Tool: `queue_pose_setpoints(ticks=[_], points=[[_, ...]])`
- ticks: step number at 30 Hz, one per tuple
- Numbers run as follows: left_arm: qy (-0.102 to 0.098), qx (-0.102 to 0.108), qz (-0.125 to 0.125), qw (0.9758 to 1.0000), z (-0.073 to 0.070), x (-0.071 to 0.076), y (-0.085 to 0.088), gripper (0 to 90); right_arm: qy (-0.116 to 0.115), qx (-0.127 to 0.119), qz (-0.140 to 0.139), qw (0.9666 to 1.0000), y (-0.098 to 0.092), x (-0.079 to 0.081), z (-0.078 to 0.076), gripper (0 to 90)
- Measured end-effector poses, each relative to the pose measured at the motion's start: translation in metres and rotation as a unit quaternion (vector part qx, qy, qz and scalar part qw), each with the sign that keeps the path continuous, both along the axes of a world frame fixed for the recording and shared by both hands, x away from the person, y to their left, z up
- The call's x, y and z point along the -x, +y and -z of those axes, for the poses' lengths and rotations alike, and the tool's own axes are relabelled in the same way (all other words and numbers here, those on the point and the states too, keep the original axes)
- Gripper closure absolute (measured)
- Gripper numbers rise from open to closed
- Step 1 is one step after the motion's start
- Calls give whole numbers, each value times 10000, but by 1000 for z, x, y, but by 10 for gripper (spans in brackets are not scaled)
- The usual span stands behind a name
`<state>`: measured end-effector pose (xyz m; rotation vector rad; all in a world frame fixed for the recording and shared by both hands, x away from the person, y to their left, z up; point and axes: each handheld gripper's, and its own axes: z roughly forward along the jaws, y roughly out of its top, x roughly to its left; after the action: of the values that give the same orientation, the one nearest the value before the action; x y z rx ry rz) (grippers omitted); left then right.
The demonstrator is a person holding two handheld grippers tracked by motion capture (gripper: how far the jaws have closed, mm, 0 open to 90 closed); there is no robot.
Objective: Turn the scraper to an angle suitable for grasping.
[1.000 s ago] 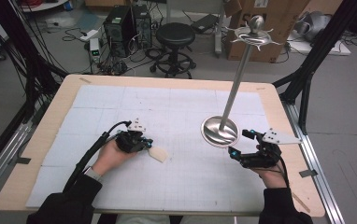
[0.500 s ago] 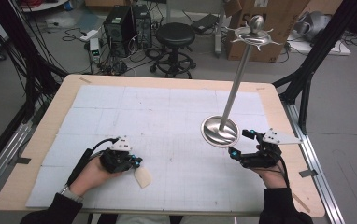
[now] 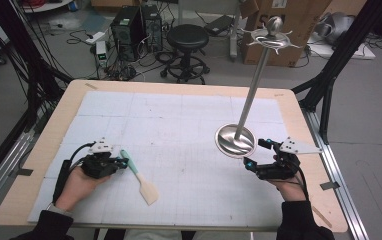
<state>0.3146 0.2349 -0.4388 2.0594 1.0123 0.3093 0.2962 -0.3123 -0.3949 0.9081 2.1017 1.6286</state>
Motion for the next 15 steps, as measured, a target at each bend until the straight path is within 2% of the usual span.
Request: queue_pose_setpoints(ticks=[2, 4, 6, 9, 12, 15], points=[[92, -47, -123, 9999, 4, -3, 7, 900, -11, 14, 2, 10000, 1, 0, 0, 56], [183, 102, -118, 9997, 6, -5, 11, 899, 14, 21, 0, 10000, 1, 0, 0, 56], [105, 65, -106, 9999, 7, -5, 8, 900, 10, 35, -8, 10000, 3, -1, 1, 56], [46, 51, -99, 9999, 7, -8, -1, 900, 22, 94, -49, 9999, 6, -2, 2, 56], [121, -81, -78, 9999, 4, -14, -14, 900, 14, 179, -49, 9998, 8, -2, 1, 56], [133, -120, 13, 9998, 4, -18, -30, 900, 6, 161, -62, 9999, 9, -3, -1, 56]])
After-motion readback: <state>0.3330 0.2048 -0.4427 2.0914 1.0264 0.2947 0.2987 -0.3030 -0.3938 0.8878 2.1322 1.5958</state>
